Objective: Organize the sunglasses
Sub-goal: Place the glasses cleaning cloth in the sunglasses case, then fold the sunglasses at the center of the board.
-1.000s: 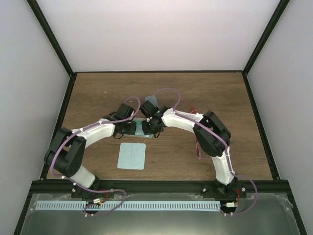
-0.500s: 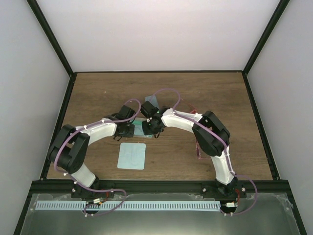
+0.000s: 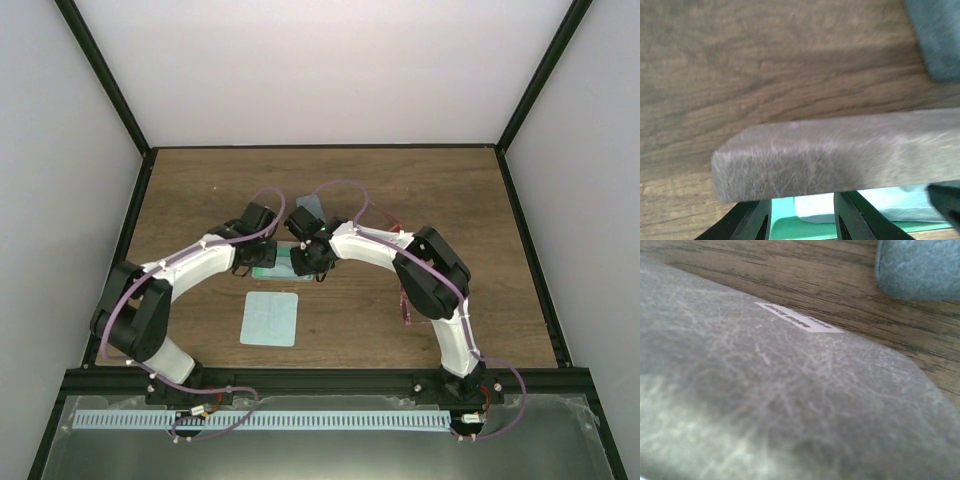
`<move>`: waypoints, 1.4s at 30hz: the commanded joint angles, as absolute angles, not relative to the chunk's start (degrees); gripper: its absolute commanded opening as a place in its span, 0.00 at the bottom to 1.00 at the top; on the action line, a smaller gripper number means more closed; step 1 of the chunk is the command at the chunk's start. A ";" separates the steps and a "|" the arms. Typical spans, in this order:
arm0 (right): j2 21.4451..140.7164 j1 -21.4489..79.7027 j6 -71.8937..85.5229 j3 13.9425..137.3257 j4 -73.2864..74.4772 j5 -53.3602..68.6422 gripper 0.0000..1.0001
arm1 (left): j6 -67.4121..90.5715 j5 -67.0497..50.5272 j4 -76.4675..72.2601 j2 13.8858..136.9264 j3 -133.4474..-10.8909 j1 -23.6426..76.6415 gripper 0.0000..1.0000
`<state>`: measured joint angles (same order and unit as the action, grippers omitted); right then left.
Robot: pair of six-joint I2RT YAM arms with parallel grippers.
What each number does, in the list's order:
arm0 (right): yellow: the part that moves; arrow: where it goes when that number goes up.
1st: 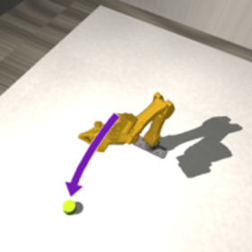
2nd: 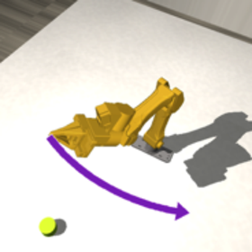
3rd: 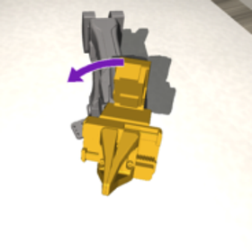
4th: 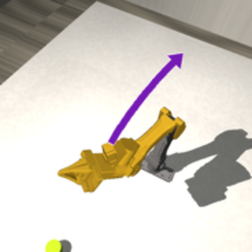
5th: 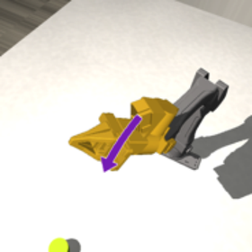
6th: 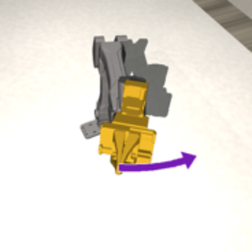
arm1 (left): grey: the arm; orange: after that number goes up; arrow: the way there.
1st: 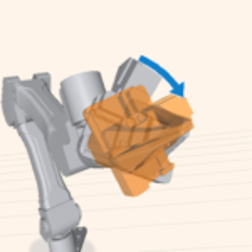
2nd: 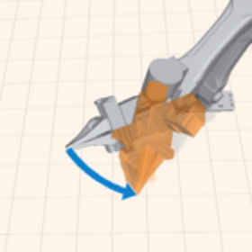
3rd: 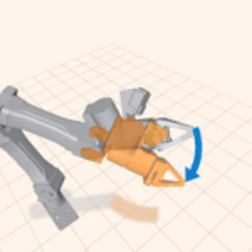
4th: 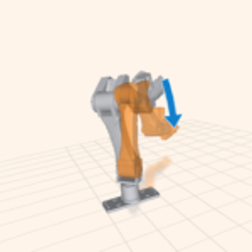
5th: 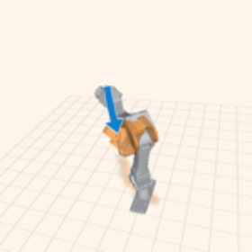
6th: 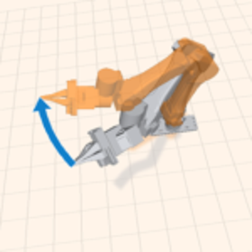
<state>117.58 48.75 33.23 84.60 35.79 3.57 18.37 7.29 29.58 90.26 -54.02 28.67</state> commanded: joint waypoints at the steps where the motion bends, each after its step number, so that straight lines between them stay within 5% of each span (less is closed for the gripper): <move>1: 115.22 49.19 32.78 86.63 36.89 2.63 0.35 | 19.73 4.98 30.88 88.02 -57.24 28.39 0.37; 12: 108.89 49.48 34.57 84.39 36.91 2.04 0.63 | 22.72 0.66 30.32 85.31 -56.25 28.39 0.33; 15: 107.41 49.54 35.16 82.62 36.79 2.11 0.56 | 23.63 -0.01 30.27 83.17 -55.15 28.37 0.25; 20: 103.02 49.55 37.14 76.72 35.26 2.07 0.26 | 25.94 -5.30 28.05 81.18 -52.24 28.48 0.05; 23: 100.47 49.57 38.68 73.45 34.87 2.02 0.14 | 27.43 -8.73 25.51 81.80 -50.66 28.69 0.04; 42: 85.28 44.41 43.31 62.78 39.01 -3.45 0.11 | 21.12 -2.34 22.41 95.15 -52.38 28.83 0.04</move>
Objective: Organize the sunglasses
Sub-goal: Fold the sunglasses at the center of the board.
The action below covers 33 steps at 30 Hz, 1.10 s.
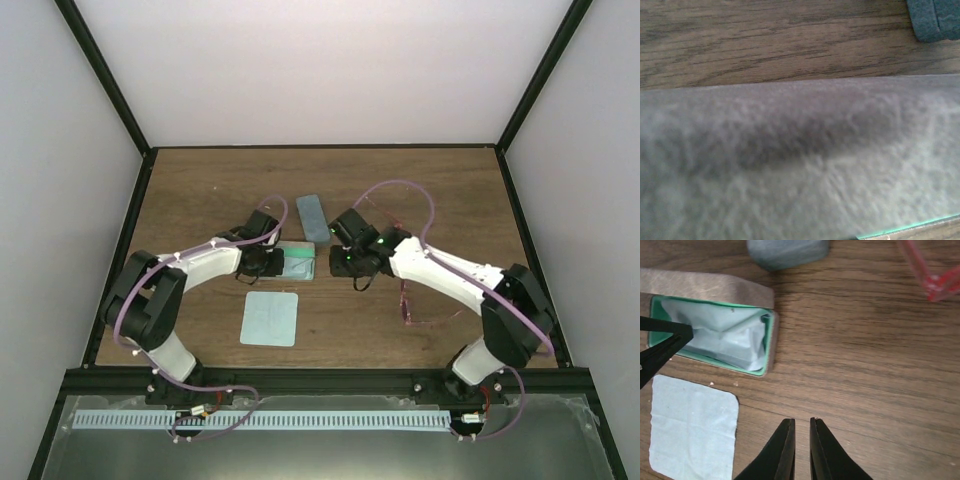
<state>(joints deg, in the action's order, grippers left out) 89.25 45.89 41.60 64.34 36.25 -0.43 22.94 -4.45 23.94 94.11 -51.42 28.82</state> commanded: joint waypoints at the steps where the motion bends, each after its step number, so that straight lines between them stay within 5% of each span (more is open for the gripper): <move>1: 84.19 44.12 43.58 61.95 39.33 -3.77 0.12 | 20.91 -2.28 22.41 95.22 -52.34 28.83 0.05; 11: 67.30 38.07 54.41 50.65 47.52 -7.45 0.27 | 22.45 -1.01 19.82 86.60 -49.61 30.67 0.17; 17: 54.73 32.84 59.34 44.99 50.35 -8.79 0.45 | 29.20 8.29 21.55 77.13 -49.41 36.97 0.30; 20: 52.76 30.63 61.90 43.10 53.10 -8.83 0.45 | 32.64 11.46 22.95 76.20 -53.08 42.67 0.54; 22: 53.38 30.27 65.54 42.31 56.50 -9.78 0.54 | 33.50 12.24 24.16 78.26 -57.14 46.06 0.87; 24: 54.11 30.06 70.00 42.47 60.83 -11.17 0.60 | 33.38 11.39 24.66 81.69 -61.32 48.57 1.00; 28: 50.76 30.06 80.92 42.48 67.03 -11.69 0.69 | 33.69 10.06 23.35 87.91 -67.34 51.82 1.00; 33: 38.97 30.06 89.68 36.31 65.62 -8.38 0.65 | 35.65 9.66 21.42 93.42 -71.75 53.63 1.00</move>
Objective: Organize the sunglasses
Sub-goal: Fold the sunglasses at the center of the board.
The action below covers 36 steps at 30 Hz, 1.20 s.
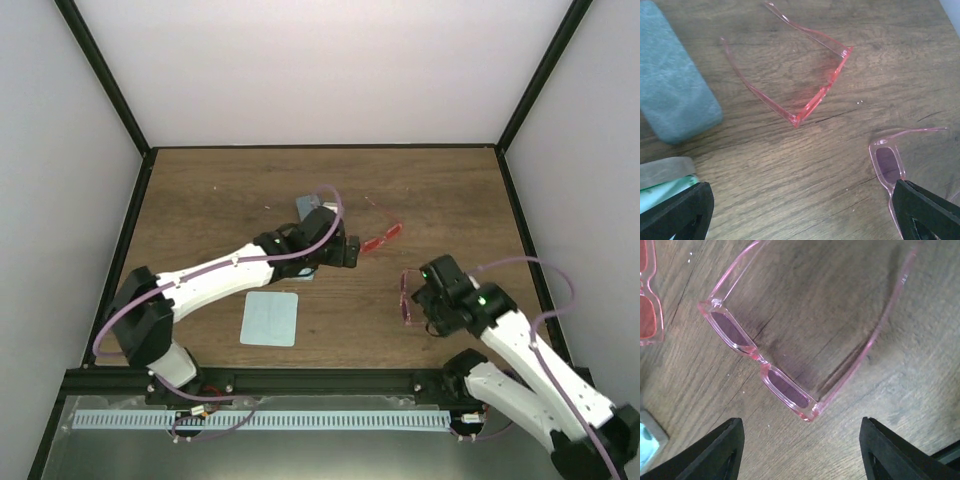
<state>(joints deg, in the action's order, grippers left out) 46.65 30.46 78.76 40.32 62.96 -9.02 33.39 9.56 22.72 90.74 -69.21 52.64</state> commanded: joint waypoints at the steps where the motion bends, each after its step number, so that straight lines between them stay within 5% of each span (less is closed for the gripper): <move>1: 36.70 30.06 90.90 34.35 65.14 -7.66 0.62 | 35.89 9.62 20.43 93.97 -71.72 53.96 1.00; 8: 32.72 29.97 92.87 30.79 64.12 -7.65 0.49 | 35.85 6.66 19.84 99.39 -74.80 54.65 1.00; 19: 44.75 28.80 88.04 31.61 60.56 -6.67 0.52 | 34.80 5.21 19.60 101.80 -76.74 54.83 1.00; 36: 56.13 11.51 69.67 32.46 50.32 -0.42 0.50 | 32.71 5.27 19.69 102.05 -76.45 54.84 1.00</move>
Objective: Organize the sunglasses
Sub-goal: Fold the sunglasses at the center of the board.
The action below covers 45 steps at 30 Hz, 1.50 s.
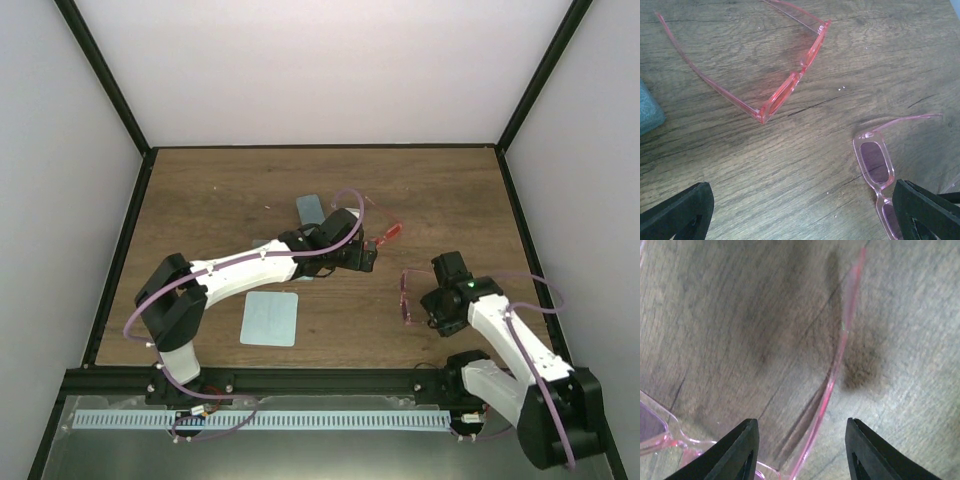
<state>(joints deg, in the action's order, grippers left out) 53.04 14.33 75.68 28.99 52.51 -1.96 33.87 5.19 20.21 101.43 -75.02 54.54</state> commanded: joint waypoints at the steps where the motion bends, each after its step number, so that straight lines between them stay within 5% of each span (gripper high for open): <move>1: 56.91 11.44 69.24 32.86 50.47 -0.36 0.49 | 32.70 5.19 19.70 102.06 -76.46 54.81 1.00; 35: 63.77 11.31 65.77 28.88 47.08 3.56 0.43 | 34.80 1.94 18.48 107.60 -79.59 55.30 1.00; 45: 66.43 11.34 63.34 31.68 48.63 1.44 0.23 | 34.45 -0.71 18.31 111.42 -80.46 56.57 0.99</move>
